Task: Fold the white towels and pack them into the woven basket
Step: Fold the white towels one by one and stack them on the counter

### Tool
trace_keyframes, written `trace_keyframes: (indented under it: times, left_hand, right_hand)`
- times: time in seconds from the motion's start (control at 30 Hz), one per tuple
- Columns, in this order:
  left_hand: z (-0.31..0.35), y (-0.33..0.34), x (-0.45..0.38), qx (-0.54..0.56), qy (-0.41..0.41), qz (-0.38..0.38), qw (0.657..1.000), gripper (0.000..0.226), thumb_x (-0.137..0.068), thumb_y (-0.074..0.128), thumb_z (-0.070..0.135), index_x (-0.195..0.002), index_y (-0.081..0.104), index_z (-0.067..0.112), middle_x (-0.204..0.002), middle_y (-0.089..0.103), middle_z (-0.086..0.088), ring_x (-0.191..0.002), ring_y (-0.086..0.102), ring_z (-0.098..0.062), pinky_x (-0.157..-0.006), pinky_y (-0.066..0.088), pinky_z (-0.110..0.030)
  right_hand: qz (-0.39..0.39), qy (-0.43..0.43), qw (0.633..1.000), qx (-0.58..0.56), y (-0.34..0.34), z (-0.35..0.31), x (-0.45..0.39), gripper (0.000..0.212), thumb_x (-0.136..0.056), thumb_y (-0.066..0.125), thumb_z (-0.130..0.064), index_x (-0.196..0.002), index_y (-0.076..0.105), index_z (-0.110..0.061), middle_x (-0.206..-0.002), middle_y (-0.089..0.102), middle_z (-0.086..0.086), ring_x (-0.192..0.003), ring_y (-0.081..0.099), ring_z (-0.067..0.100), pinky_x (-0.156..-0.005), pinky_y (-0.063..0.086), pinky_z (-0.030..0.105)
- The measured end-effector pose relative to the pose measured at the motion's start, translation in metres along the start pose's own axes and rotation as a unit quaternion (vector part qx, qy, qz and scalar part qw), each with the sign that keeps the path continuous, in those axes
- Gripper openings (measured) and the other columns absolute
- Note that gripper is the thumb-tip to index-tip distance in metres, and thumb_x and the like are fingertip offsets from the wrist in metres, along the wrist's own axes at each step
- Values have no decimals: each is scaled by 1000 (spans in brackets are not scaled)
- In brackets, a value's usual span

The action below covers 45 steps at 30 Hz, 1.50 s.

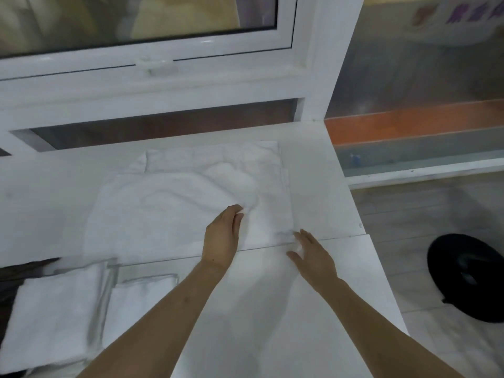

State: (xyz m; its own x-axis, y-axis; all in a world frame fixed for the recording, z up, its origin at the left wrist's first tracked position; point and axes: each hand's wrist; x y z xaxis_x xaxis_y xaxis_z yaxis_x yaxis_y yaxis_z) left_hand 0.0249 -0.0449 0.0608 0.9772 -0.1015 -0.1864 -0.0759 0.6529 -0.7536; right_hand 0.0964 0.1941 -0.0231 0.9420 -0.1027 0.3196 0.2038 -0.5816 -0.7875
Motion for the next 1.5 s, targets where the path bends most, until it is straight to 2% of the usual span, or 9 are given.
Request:
trace_keyframes:
  times: [0.17,0.33,0.47,0.6,0.77,0.93,1.17,1.27,1.5]
  left_hand:
    - [33,-67,18,83,12,-32,996,20,-106,51,29,-113,66,18,-92,67,15,-82,62,-2,-75,42,-10]
    - [71,-138,39,157,59,-35,985,14,-105,53,23,-109,66,18,-91,68,17,-84,63,-4,-76,48,-16]
    - [96,-189,48,202,92,-28,975,12,-106,51,23,-103,63,23,-99,67,19,-92,62,-3,-77,44,-11]
    - [102,-231,45,226,69,14,972,13,-107,47,24,-109,61,22,-104,64,19,-97,58,3,-80,41,-11]
    - [99,-272,47,243,73,-26,967,18,-105,48,20,-121,55,26,-116,59,19,-103,53,11,-78,39,-4]
    - [92,-296,39,257,50,-71,963,20,-104,47,21,-120,58,26,-120,62,11,-109,59,-5,-86,49,-27]
    - [86,-314,-5,290,-47,21,956,9,-91,71,20,-82,73,19,-82,74,-1,-76,64,-17,-77,56,-40]
    - [100,-319,-23,328,-58,49,942,5,-91,73,19,-89,76,17,-78,73,1,-71,65,-14,-66,56,-28]
    - [148,-349,-27,378,10,93,921,5,-92,72,15,-88,74,13,-79,73,4,-67,65,-2,-73,55,-29]
  right_hand:
    - [89,-32,992,-88,-8,-84,47,66,-98,58,-55,-155,38,-29,-160,40,-11,-145,39,8,-111,37,27]
    - [147,-56,976,-149,-29,-140,90,73,-94,65,-55,-155,33,-32,-148,38,-27,-132,38,-5,-103,40,23]
    - [180,-31,962,-202,-53,-160,116,21,-100,62,-36,-118,59,-25,-106,67,-12,-99,65,16,-79,53,33]
    - [176,-65,929,-319,-98,-179,156,5,-97,67,-22,-93,67,-19,-84,68,-4,-76,59,9,-64,43,17]
    - [160,-141,910,-355,-156,-202,206,8,-93,73,-12,-88,75,-18,-86,72,-3,-75,61,9,-69,46,19]
    - [196,-172,905,-337,-192,-222,209,13,-97,68,-12,-85,73,-16,-78,68,-10,-70,56,8,-64,43,21]
    - [259,-147,908,-295,-234,-245,166,7,-89,74,-22,-82,73,-23,-87,72,14,-73,59,14,-70,47,33]
    - [283,-151,900,-297,-258,-258,155,11,-89,75,-21,-81,75,-27,-88,74,13,-75,61,15,-72,49,34]
    - [326,-187,875,-306,-307,-272,177,7,-94,71,-16,-89,76,-14,-88,75,-1,-72,64,-2,-65,49,13]
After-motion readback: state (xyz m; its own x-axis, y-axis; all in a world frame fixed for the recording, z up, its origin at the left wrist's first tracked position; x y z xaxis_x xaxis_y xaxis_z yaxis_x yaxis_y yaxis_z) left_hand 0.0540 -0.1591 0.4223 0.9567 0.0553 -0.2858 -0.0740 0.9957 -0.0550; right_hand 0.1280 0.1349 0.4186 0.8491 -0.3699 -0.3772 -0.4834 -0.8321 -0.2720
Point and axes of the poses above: each hand's wrist, its own x-axis away from the middle knuckle, its own y-axis out of the palm, z = x × y
